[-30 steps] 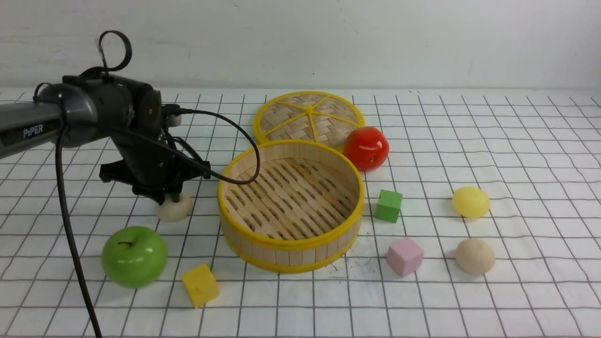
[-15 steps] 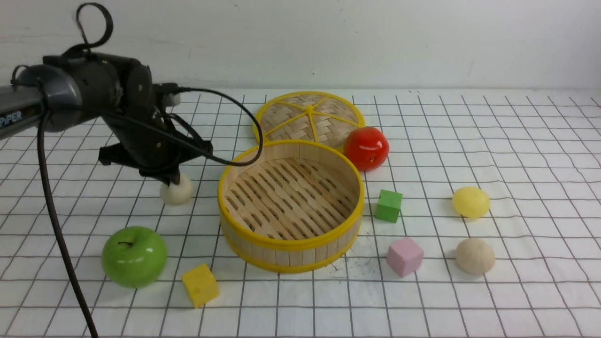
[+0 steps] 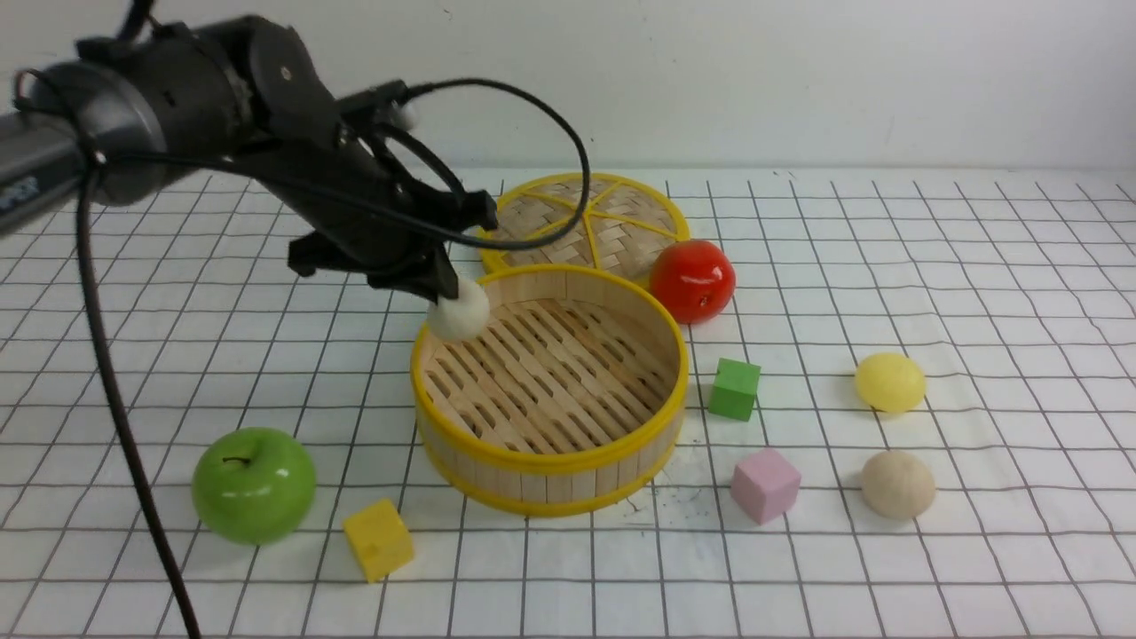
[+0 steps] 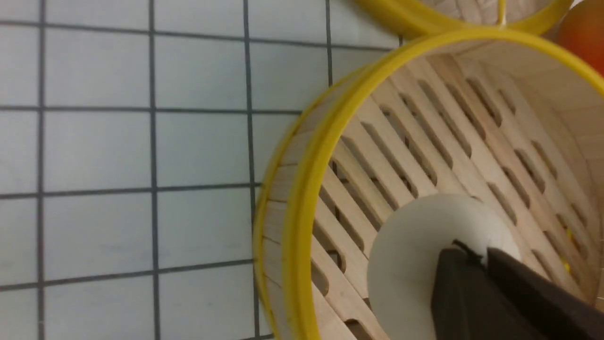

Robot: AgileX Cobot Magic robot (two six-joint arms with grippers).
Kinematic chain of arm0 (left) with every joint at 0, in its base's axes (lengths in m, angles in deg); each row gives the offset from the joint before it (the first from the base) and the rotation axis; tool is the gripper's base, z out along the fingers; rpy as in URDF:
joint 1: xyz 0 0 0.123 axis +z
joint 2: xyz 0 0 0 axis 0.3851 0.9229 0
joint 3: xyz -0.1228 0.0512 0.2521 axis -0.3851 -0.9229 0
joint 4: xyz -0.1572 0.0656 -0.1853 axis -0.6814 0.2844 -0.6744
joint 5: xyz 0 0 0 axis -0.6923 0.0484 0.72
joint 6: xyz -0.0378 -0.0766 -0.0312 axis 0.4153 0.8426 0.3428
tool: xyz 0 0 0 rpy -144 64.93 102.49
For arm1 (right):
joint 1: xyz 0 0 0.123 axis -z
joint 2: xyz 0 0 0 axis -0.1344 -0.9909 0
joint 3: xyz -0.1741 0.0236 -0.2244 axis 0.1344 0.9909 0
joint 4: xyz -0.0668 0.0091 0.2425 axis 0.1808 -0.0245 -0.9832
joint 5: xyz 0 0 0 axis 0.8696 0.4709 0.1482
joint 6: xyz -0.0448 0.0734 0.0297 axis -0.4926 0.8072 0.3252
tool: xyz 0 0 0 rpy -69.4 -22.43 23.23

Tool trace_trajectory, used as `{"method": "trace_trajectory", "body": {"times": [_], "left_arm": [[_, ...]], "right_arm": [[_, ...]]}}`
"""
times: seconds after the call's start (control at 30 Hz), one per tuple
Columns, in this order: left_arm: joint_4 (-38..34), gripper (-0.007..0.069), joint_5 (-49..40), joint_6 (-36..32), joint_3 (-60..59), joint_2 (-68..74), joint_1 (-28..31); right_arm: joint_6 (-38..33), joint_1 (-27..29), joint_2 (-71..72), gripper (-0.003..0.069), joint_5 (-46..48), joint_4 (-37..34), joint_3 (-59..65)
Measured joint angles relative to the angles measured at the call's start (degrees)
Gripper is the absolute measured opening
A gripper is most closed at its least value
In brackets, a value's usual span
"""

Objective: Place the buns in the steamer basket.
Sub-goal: Use the left arm to put the steamed stuffed bun into the steamer, then use the right arm to grab a steamed stuffed bun

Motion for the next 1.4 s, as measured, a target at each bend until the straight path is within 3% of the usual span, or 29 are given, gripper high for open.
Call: {"method": "trace_trajectory", "body": {"times": [0.3, 0.67, 0.8, 1.03, 1.17, 1.4], "left_arm": [[-0.1, 0.0031, 2.1, -0.1, -0.1, 5.2, -0.6], [3.7, 0.0218, -0.7, -0.1, -0.1, 3.0, -0.6], [4.4, 0.0289, -3.9, -0.1, -0.1, -4.4, -0.6], [4.2, 0.0287, -12.2, -2.7, -0.1, -19.3, -0.6], [4.8, 0.0255, -19.6, -5.7, -0.1, -32.2, -0.6], [7.5, 0.0209, -25.0, -6.2, -0.7, -48.0, -0.6]], "right_arm": [[0.0, 0.0, 0.0, 0.0241, 0.0, 0.0, 0.0], [0.0, 0.0, 0.0, 0.0241, 0.0, 0.0, 0.0], [0.0, 0.0, 0.0, 0.0241, 0.0, 0.0, 0.0], [0.0, 0.0, 0.0, 0.0241, 0.0, 0.0, 0.0], [0.0, 0.0, 0.0, 0.0241, 0.0, 0.0, 0.0], [0.0, 0.0, 0.0, 0.0241, 0.0, 0.0, 0.0]]}}
